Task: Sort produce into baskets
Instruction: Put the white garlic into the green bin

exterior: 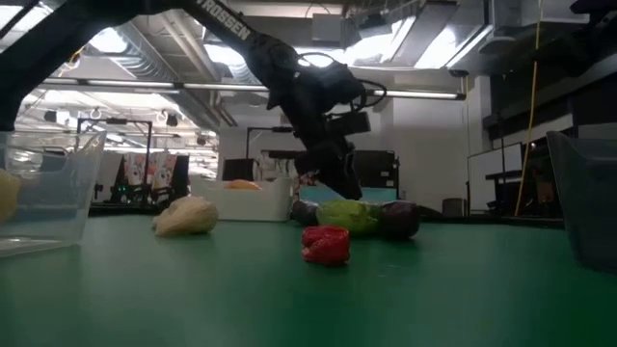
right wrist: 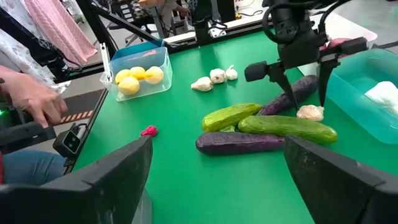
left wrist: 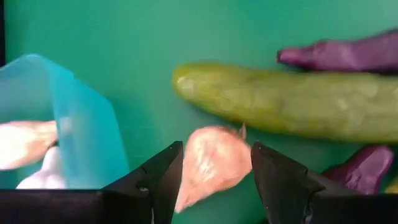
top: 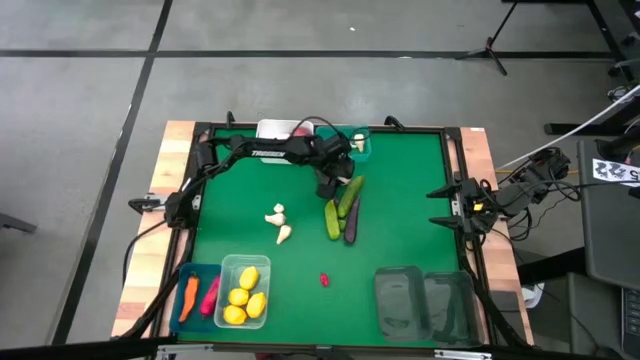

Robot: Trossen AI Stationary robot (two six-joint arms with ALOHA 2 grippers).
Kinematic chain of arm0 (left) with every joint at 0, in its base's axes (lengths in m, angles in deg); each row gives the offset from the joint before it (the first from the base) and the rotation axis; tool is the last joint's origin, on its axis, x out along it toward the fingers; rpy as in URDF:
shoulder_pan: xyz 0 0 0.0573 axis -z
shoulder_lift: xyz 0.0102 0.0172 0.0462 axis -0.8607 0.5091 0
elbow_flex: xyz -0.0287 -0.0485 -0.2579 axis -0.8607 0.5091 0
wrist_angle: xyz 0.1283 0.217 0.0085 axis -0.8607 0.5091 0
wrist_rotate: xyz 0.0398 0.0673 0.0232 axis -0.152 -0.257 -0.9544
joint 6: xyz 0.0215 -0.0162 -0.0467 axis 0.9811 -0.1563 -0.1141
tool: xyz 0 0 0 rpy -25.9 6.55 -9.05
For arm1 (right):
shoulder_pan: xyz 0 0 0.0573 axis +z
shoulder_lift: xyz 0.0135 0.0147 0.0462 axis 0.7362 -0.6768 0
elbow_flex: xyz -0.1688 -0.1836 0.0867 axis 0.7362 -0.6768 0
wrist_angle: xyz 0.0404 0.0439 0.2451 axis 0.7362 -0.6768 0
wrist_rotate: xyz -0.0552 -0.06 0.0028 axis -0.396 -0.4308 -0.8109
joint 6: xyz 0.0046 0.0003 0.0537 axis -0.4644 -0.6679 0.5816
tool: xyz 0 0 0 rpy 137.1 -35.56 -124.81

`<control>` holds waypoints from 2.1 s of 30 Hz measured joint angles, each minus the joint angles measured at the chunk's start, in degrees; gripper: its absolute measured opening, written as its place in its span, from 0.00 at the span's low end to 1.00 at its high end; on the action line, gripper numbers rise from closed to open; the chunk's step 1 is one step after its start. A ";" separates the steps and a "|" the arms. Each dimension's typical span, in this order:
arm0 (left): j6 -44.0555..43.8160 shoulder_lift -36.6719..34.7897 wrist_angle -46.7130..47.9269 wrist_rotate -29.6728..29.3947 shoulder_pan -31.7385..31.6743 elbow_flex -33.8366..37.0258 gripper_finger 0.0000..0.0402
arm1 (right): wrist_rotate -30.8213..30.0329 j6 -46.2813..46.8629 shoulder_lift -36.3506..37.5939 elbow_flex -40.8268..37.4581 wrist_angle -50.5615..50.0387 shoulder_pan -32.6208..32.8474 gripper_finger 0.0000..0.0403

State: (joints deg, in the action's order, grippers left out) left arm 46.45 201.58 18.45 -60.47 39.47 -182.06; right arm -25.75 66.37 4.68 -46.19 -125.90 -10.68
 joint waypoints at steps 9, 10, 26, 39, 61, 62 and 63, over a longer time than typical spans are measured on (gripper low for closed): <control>-15.86 6.98 1.09 -0.37 0.18 -6.30 0.37 | 0.20 0.24 -0.09 0.02 0.57 0.00 0.89; -18.40 7.40 0.82 -1.47 0.36 -6.83 0.36 | 0.22 0.24 -0.09 0.00 0.33 0.00 0.89; -38.81 2.32 7.70 -8.65 5.42 -7.23 0.36 | 1.26 0.20 -0.13 0.02 -0.13 0.00 0.89; -35.06 1.85 13.71 -22.53 2.98 -7.15 0.36 | 1.28 0.20 -0.12 0.01 -0.12 0.00 0.89; -30.56 -0.71 30.13 -13.35 1.24 -7.16 0.36 | 1.31 0.20 -0.13 0.00 -0.42 0.00 0.89; -30.54 -0.71 29.99 -13.35 1.53 -7.15 0.36 | 1.29 0.20 -0.13 0.02 -0.39 0.00 0.89; -30.43 -0.71 29.74 -13.33 1.68 -7.15 0.36 | 1.29 0.20 -0.11 0.00 -0.37 0.02 0.89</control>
State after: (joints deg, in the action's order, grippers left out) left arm 16.02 200.87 48.19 -73.80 41.15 -189.21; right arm -24.46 66.56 4.58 -46.19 -126.28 -10.66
